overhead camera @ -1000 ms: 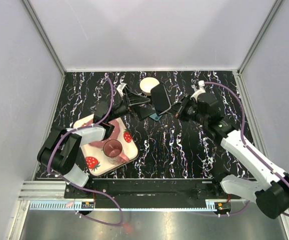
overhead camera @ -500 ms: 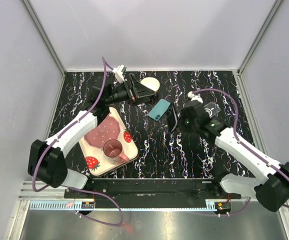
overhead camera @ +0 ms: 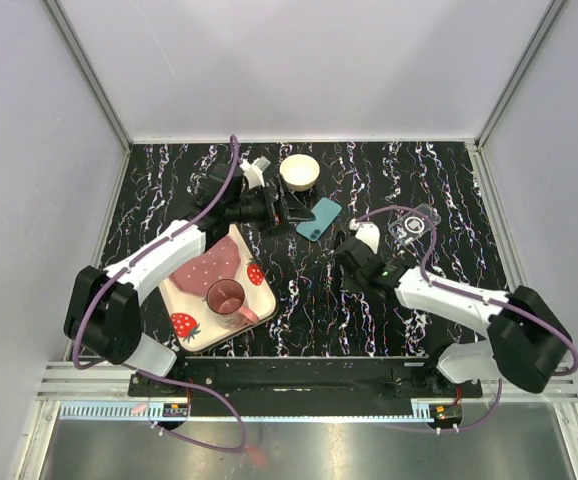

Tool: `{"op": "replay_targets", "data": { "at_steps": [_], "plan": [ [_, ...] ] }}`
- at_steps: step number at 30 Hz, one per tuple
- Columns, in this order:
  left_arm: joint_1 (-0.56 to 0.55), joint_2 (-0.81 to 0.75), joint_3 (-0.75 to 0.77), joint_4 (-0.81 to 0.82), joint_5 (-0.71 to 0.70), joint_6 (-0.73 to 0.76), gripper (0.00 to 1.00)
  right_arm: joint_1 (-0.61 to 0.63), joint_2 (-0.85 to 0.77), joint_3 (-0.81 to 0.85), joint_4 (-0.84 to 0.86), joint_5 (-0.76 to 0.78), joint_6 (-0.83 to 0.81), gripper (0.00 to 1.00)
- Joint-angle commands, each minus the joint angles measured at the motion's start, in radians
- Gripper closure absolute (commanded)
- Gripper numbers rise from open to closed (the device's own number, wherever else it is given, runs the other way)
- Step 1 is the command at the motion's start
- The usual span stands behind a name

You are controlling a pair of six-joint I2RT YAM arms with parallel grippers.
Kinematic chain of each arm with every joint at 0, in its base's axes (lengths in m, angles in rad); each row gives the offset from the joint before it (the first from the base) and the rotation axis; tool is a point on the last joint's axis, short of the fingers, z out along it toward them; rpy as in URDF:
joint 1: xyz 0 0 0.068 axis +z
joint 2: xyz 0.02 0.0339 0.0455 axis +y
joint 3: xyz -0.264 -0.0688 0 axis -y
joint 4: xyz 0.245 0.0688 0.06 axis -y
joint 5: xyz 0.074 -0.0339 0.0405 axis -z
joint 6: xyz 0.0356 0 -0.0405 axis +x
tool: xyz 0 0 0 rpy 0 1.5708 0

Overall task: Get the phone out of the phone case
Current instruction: Remove the phone case from the phone.

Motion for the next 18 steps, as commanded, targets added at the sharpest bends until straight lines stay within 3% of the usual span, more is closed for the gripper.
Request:
{"op": "replay_targets", "data": {
  "at_steps": [1, 9, 18],
  "plan": [
    [-0.049, 0.038, -0.007, -0.011, -0.020, 0.040, 0.01, 0.027, 0.114, -0.031, 0.149, -0.015, -0.001, 1.00],
    [-0.164, 0.191, 0.024, -0.084, -0.095, 0.094, 0.03, 0.050, 0.116, -0.105, 0.290, -0.072, -0.009, 1.00],
    [-0.184, 0.248, 0.028, -0.063, -0.152, 0.102, 0.09, 0.050, 0.072, -0.159, 0.341, -0.104, -0.055, 1.00]
  ]
}}
